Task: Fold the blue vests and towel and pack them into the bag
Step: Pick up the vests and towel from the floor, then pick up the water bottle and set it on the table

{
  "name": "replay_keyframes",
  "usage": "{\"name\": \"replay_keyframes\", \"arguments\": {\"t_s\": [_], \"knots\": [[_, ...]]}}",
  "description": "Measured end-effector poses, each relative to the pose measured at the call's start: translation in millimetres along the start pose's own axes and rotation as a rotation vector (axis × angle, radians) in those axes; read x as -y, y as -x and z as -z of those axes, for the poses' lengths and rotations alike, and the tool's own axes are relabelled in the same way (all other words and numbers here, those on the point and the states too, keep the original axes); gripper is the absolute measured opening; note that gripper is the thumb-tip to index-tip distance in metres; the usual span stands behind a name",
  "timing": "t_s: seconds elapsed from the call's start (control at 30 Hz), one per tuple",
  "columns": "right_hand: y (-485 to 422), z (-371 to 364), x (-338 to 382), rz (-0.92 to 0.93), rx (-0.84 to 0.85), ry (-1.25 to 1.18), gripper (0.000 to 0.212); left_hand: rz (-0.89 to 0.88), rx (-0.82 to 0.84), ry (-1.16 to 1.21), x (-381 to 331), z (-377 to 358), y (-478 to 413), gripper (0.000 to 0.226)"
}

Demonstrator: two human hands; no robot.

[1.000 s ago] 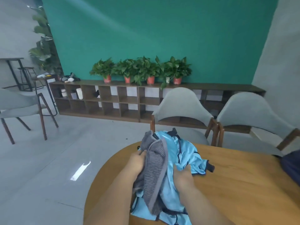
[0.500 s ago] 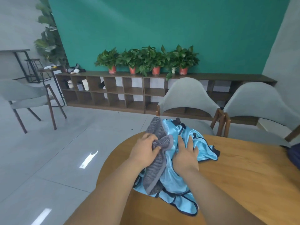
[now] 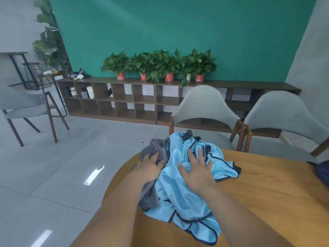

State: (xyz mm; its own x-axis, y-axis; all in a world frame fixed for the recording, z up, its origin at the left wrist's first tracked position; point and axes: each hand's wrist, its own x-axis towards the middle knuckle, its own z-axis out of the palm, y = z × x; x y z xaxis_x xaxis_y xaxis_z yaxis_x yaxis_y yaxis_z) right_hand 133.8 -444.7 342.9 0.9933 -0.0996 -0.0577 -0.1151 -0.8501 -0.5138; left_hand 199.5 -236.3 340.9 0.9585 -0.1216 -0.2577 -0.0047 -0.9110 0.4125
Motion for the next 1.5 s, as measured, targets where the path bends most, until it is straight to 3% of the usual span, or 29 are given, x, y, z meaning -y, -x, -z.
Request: {"name": "replay_keyframes", "arguments": {"t_s": [0.23, 0.4, 0.53, 0.9, 1.2, 1.5], "knots": [[-26, -17, 7, 0.026, 0.079, 0.068, 0.095, -0.101, -0.026, 0.174, 15, 3, -9, 0.070], [-4, 0, 36, -0.159, 0.050, 0.142, 0.077, -0.100, -0.126, 0.059, 25, 13, 10, 0.070], [25, 9, 70, -0.183, -0.001, 0.191, 0.065, -0.142, -0.154, 0.064, 27, 26, 45, 0.068], [113, -19, 167, 0.121, 0.019, 0.205, 0.056, -0.031, -0.294, -0.089, 85, 49, 183, 0.057], [188, -141, 221, 0.432, 0.193, 0.303, 0.056, 0.148, -0.350, -0.065, 215, -4, 271, 0.058], [236, -275, 239, 0.597, 0.463, 0.412, 0.055, 0.421, -0.196, -0.073, 350, -91, 337, 0.061]]}}
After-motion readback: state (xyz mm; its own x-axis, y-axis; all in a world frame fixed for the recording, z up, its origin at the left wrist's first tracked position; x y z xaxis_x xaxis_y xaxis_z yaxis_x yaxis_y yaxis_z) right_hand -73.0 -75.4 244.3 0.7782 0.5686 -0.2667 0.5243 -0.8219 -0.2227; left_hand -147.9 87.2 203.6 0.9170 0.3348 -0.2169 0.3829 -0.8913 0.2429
